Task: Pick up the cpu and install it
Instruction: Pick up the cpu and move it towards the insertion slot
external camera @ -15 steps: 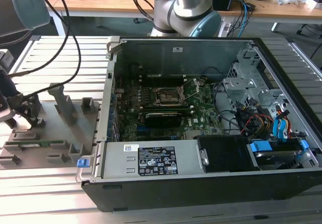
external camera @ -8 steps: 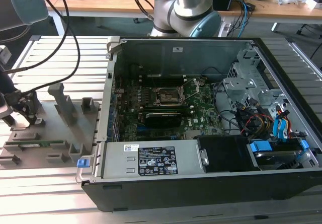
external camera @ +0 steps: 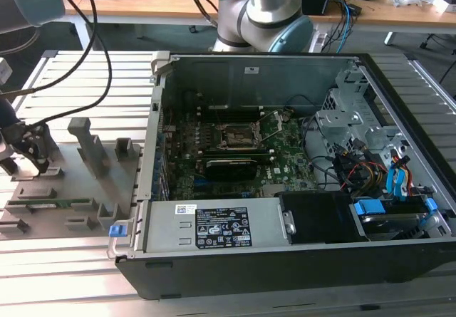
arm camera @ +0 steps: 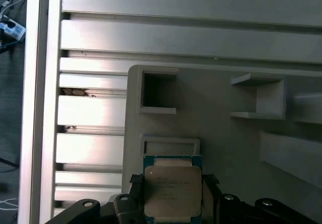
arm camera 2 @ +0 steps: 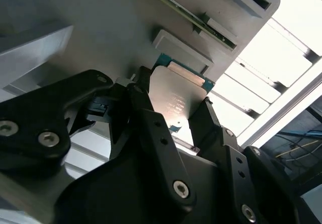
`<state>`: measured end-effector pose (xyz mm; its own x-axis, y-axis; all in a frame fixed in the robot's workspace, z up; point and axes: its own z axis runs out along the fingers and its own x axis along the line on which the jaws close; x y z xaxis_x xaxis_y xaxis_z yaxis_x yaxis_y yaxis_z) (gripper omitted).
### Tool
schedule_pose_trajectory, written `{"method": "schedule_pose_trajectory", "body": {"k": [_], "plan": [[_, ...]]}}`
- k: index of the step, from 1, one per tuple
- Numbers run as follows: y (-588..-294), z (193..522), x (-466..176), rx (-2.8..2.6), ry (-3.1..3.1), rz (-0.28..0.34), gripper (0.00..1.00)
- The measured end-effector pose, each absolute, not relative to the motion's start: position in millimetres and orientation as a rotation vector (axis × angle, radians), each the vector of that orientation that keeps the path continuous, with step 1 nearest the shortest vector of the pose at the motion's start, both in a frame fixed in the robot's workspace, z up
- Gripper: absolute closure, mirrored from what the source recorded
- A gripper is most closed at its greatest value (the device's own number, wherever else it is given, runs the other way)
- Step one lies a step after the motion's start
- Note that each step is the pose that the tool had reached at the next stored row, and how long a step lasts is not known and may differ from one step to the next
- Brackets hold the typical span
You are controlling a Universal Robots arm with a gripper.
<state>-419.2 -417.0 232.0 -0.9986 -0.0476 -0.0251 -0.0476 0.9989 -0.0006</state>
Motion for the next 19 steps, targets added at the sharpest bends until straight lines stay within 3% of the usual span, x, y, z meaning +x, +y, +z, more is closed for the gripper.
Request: {"method": "schedule_pose_trajectory", "body": {"k": [19], "plan": [[-417,272,-419,-0.074,3.116,0.0,0.45]]}}
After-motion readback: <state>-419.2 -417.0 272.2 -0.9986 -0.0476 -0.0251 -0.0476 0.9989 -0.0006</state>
